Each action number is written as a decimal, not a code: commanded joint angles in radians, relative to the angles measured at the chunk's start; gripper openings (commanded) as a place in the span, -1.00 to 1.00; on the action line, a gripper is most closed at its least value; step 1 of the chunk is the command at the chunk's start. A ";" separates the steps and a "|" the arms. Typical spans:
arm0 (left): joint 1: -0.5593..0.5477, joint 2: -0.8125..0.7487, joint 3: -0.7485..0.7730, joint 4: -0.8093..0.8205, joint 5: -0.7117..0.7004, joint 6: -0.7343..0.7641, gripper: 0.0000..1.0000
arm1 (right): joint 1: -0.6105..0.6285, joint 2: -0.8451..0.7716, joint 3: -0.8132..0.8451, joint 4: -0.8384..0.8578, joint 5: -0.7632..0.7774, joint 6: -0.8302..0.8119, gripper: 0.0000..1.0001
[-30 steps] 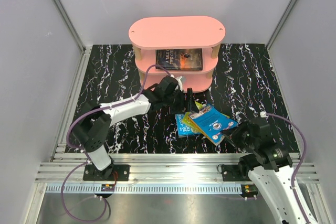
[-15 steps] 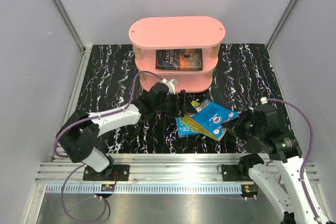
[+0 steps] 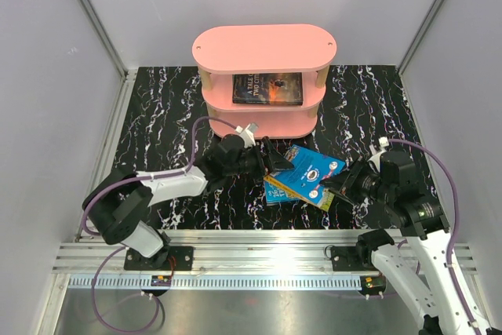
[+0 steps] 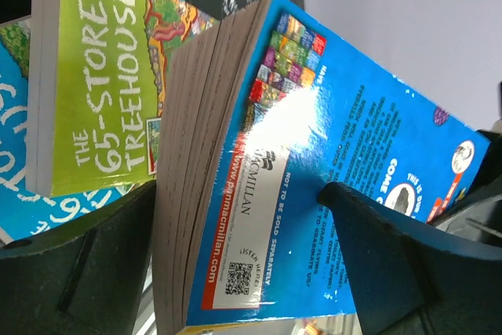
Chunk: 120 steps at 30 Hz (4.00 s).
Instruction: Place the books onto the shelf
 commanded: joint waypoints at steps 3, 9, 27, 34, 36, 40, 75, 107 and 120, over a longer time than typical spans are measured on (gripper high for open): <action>-0.004 -0.051 -0.070 0.235 -0.009 -0.127 0.59 | -0.002 -0.018 -0.003 0.209 -0.171 0.000 -1.00; -0.004 -0.092 -0.099 0.234 -0.015 -0.130 -0.48 | -0.002 -0.015 -0.025 0.214 -0.165 0.000 -1.00; 0.086 -0.396 -0.151 -0.174 -0.308 0.046 -1.00 | -0.002 0.129 0.128 0.051 -0.028 -0.156 0.96; 0.207 -0.465 -0.183 -0.161 -0.435 0.071 -1.00 | -0.002 0.151 0.234 -0.058 0.048 -0.241 1.00; 0.221 -0.453 -0.193 -0.121 -0.473 0.065 -1.00 | -0.002 0.160 0.259 -0.076 0.065 -0.265 1.00; 0.273 -0.382 -0.191 -0.001 -0.512 0.054 -1.00 | -0.002 0.181 0.291 -0.121 0.085 -0.301 1.00; 0.436 0.284 0.197 0.630 -0.257 -0.126 -1.00 | -0.002 0.284 0.418 -0.221 0.243 -0.483 1.00; 0.455 0.391 0.377 -0.122 -0.368 0.108 0.15 | -0.002 0.321 0.377 -0.202 0.217 -0.468 0.99; 0.565 0.138 0.346 -0.293 -0.476 0.193 0.23 | -0.002 0.292 0.356 -0.175 0.206 -0.447 1.00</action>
